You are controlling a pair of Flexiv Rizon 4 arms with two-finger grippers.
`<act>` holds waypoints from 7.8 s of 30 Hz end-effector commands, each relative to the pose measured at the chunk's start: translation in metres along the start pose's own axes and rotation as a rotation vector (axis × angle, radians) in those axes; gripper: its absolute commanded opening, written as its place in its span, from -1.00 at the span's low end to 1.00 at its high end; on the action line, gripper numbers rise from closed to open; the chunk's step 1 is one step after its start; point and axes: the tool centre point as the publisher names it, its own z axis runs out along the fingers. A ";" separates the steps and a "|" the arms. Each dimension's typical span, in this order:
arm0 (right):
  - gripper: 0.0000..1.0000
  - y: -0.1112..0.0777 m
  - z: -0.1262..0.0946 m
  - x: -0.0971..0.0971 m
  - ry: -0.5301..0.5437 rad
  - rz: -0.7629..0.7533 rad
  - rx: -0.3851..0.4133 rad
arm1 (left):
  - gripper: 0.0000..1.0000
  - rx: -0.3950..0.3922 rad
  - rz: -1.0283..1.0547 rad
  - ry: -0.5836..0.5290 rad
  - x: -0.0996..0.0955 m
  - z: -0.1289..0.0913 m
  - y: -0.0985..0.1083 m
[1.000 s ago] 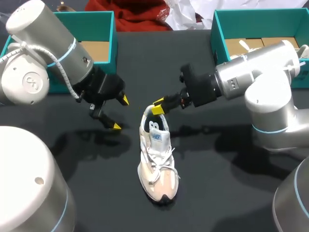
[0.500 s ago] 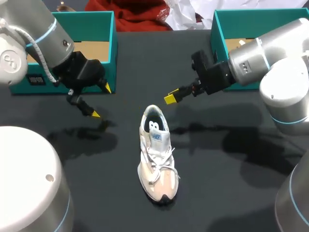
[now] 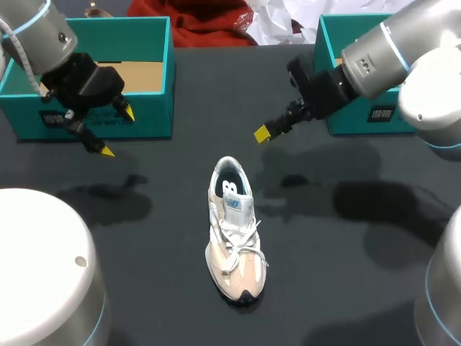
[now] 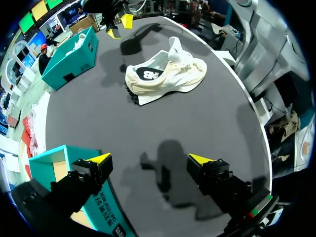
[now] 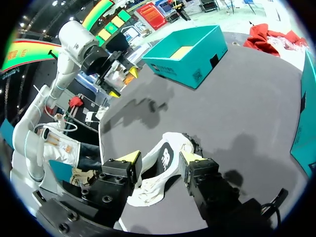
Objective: Take the shoe out of the shoebox, open the shoe tongue, remove and reinsert the insole, then place the shoe into the shoebox
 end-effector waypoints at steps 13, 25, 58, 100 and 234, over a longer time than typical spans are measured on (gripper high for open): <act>-1.00 0.000 0.009 0.032 -0.365 0.242 0.274 | 1.00 -0.003 0.114 0.019 -0.011 -0.049 0.037; -1.00 -0.001 0.017 0.057 -0.463 0.286 0.124 | 1.00 -0.003 0.114 0.019 -0.011 -0.049 0.037; -1.00 -0.011 0.094 0.072 -0.833 0.451 0.223 | 1.00 -0.003 0.114 0.019 -0.011 -0.049 0.037; -1.00 -0.055 0.122 0.000 -1.186 0.478 0.190 | 1.00 -0.003 0.114 0.019 -0.011 -0.049 0.037; 1.00 -0.083 0.104 0.047 -0.781 0.569 0.541 | 1.00 -0.003 0.114 0.019 -0.011 -0.049 0.037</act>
